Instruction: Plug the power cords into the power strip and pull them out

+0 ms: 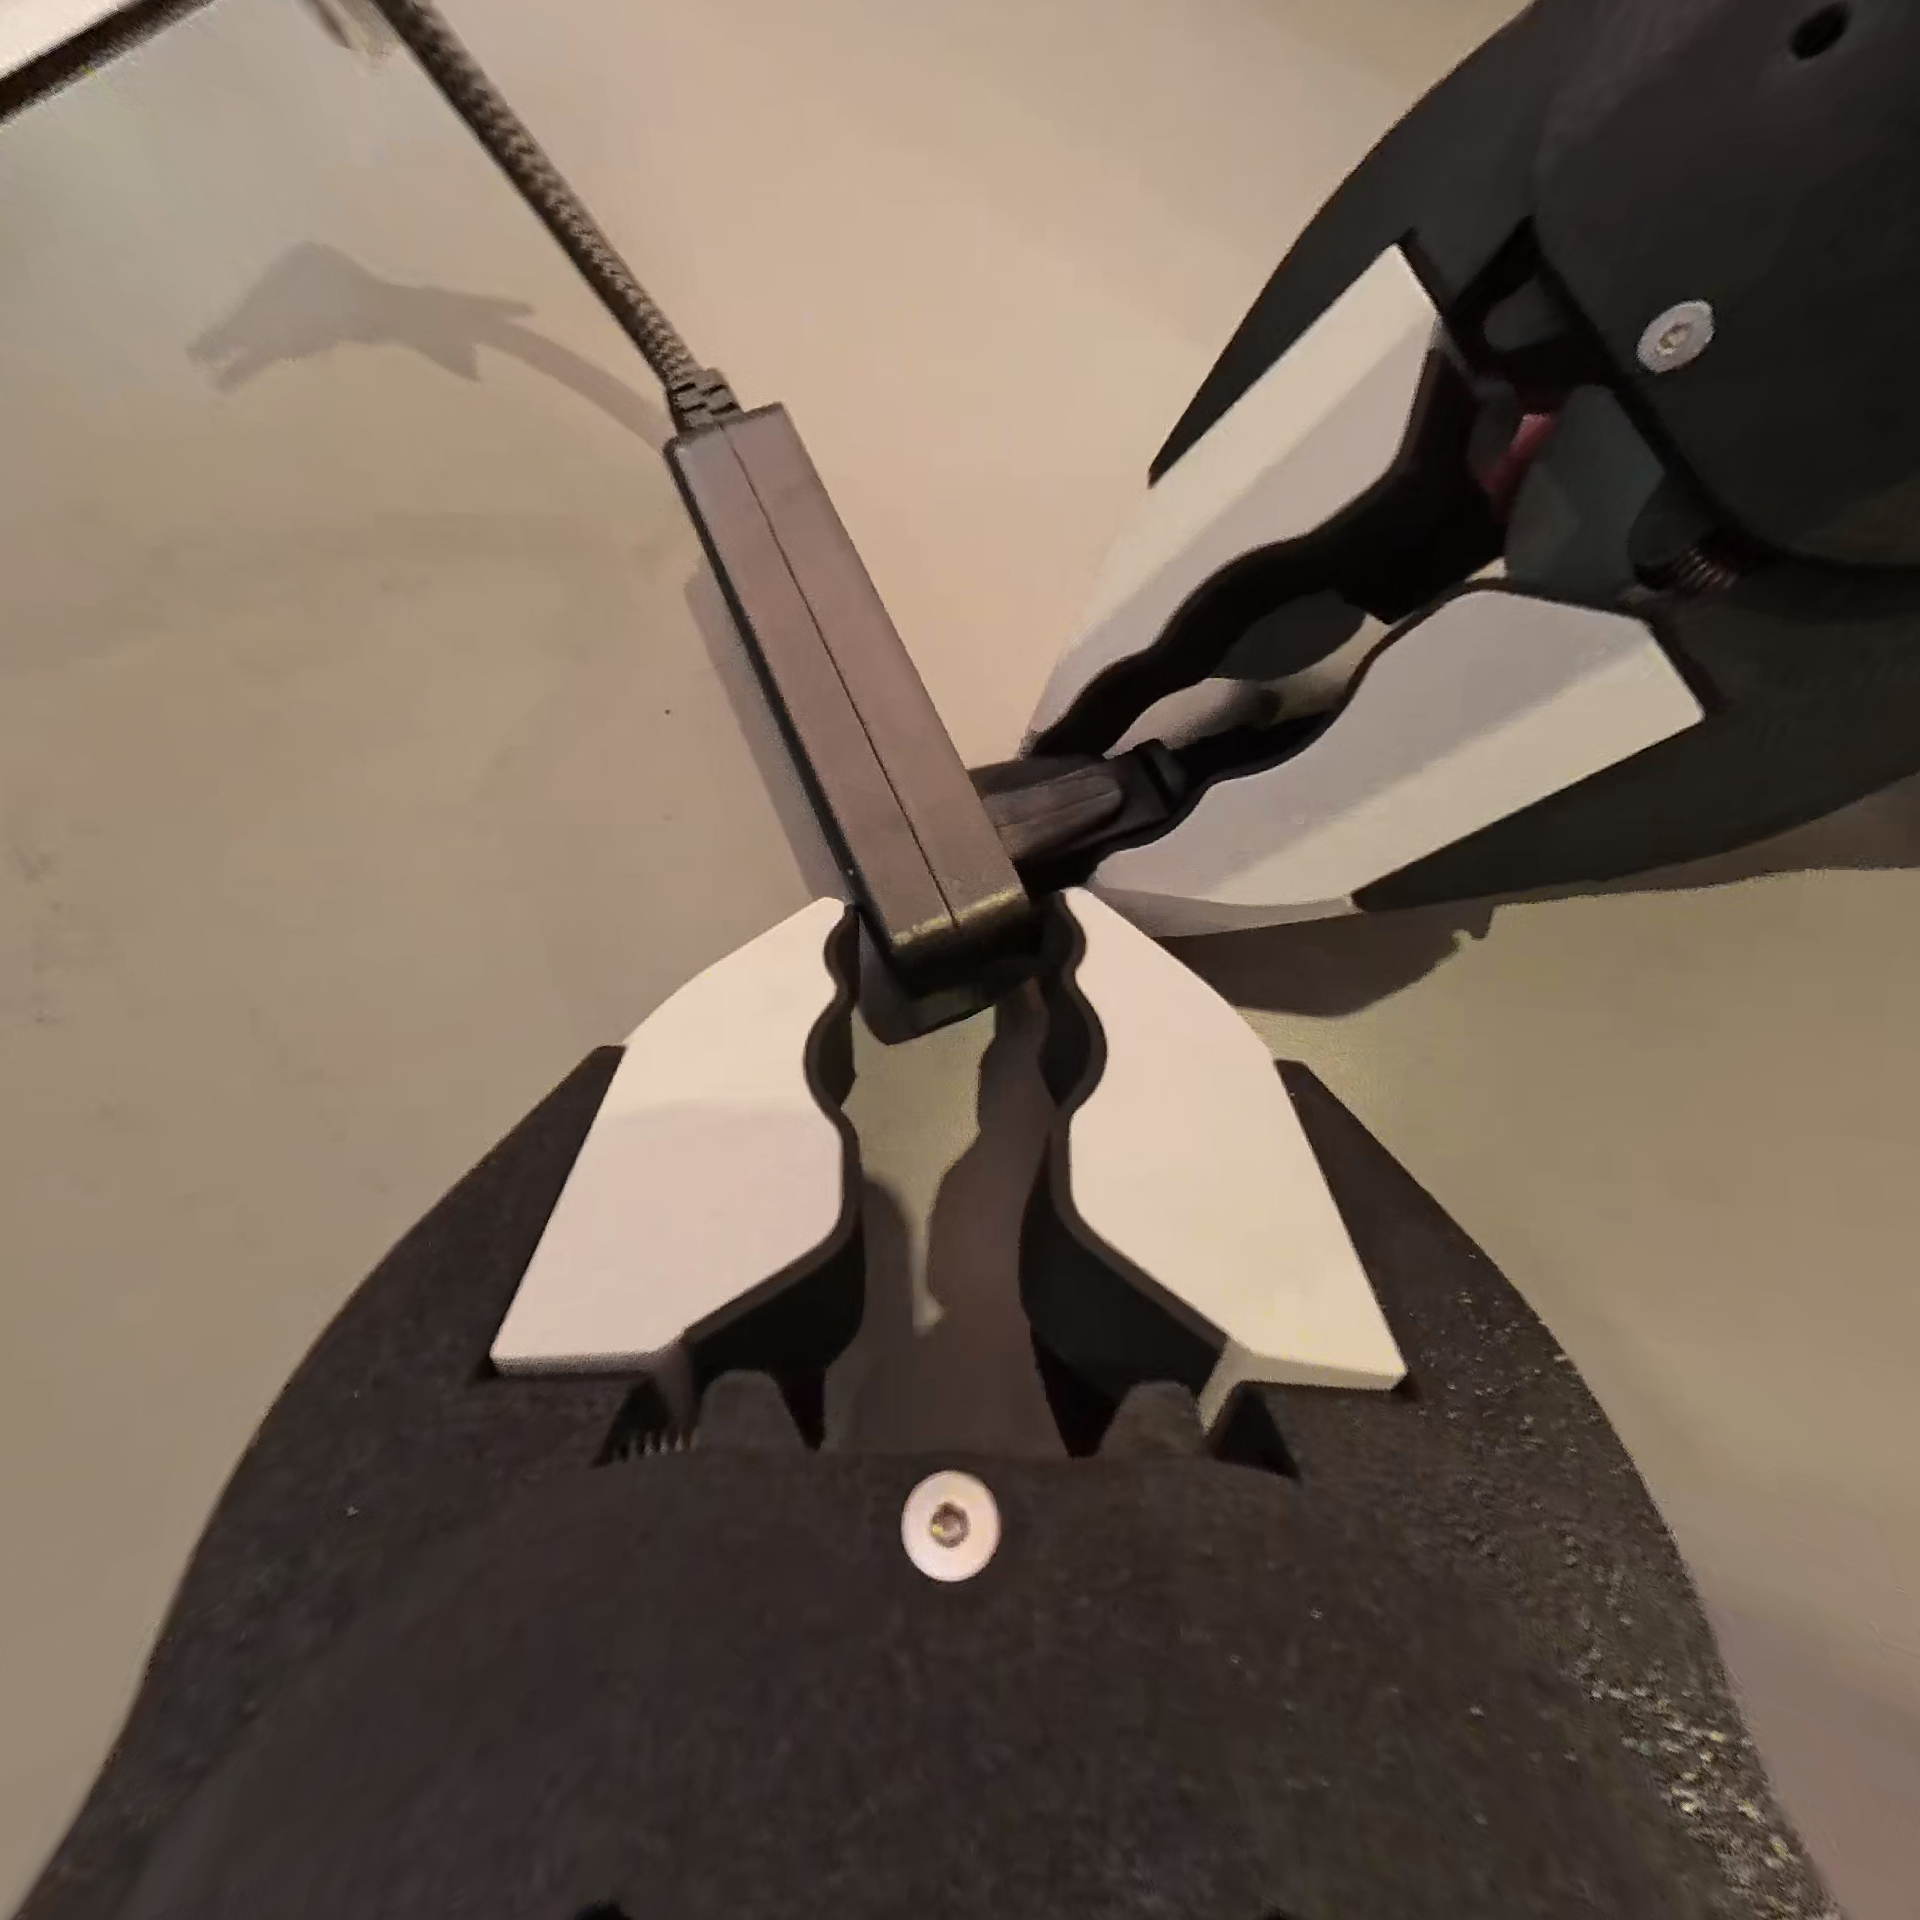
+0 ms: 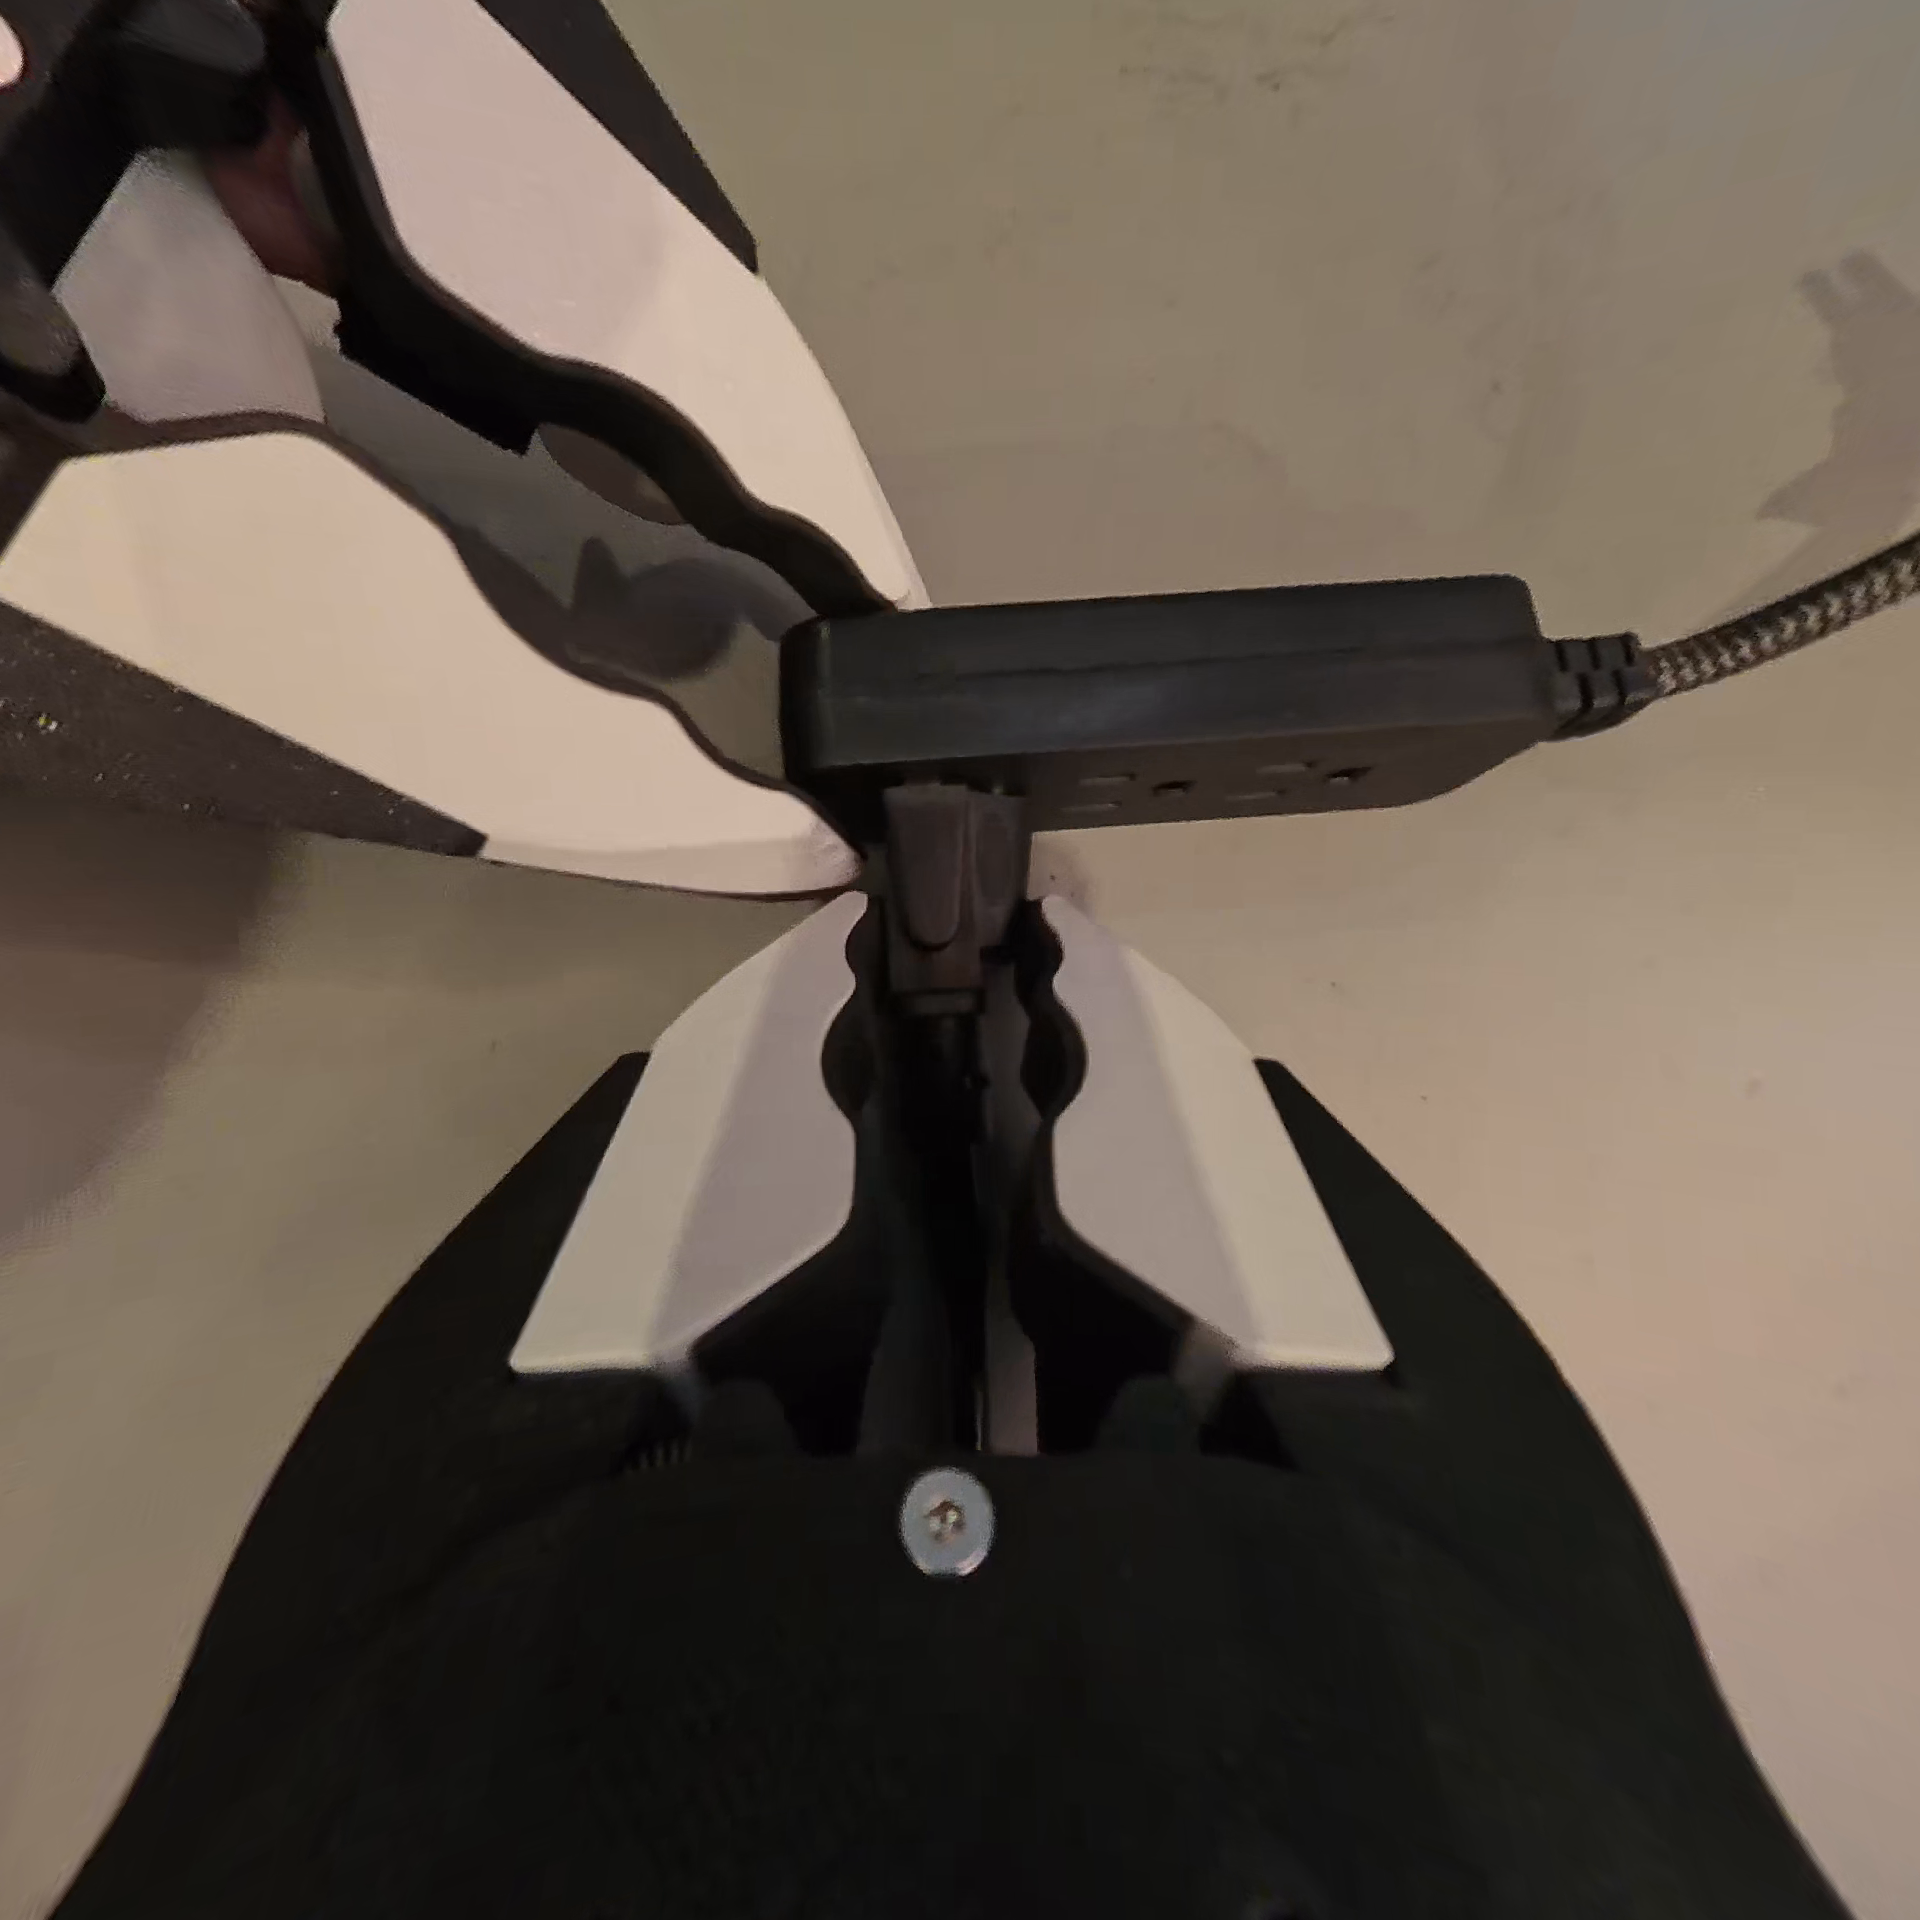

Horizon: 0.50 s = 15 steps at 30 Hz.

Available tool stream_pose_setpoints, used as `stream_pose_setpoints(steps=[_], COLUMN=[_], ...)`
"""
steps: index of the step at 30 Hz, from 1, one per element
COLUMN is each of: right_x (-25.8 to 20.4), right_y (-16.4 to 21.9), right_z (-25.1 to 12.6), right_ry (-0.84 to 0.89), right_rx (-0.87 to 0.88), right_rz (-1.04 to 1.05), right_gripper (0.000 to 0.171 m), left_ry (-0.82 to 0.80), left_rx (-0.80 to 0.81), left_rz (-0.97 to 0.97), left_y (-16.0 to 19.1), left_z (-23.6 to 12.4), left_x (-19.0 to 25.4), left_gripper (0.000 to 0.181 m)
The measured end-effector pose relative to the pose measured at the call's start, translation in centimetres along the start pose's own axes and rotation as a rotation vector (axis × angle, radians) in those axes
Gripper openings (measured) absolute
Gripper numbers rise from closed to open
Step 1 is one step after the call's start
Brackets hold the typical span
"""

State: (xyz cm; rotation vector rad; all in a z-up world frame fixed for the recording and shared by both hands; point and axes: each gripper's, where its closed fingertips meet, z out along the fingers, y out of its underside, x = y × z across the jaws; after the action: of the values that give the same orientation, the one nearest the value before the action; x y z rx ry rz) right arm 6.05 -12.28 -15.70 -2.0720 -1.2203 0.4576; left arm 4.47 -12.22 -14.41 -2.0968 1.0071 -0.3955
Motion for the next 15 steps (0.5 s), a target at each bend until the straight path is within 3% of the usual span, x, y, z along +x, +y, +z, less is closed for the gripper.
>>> stream_pose_setpoints(steps=[4,15], right_x=[-0.50,-0.28], right_y=[0.05,-0.03], right_z=[-0.16,-0.50], right_ry=[0.005,-0.021], right_rx=[0.007,0.070], right_rz=[-0.076,-0.100], right_gripper=[0.028,0.029], left_ry=[0.083,0.090], left_rx=[0.029,0.041], left_rz=[-0.080,-0.048], left_y=[0.42,0.14], left_z=[-0.30,-0.03], left_x=[0.16,-0.05], left_gripper=[0.031,0.029])
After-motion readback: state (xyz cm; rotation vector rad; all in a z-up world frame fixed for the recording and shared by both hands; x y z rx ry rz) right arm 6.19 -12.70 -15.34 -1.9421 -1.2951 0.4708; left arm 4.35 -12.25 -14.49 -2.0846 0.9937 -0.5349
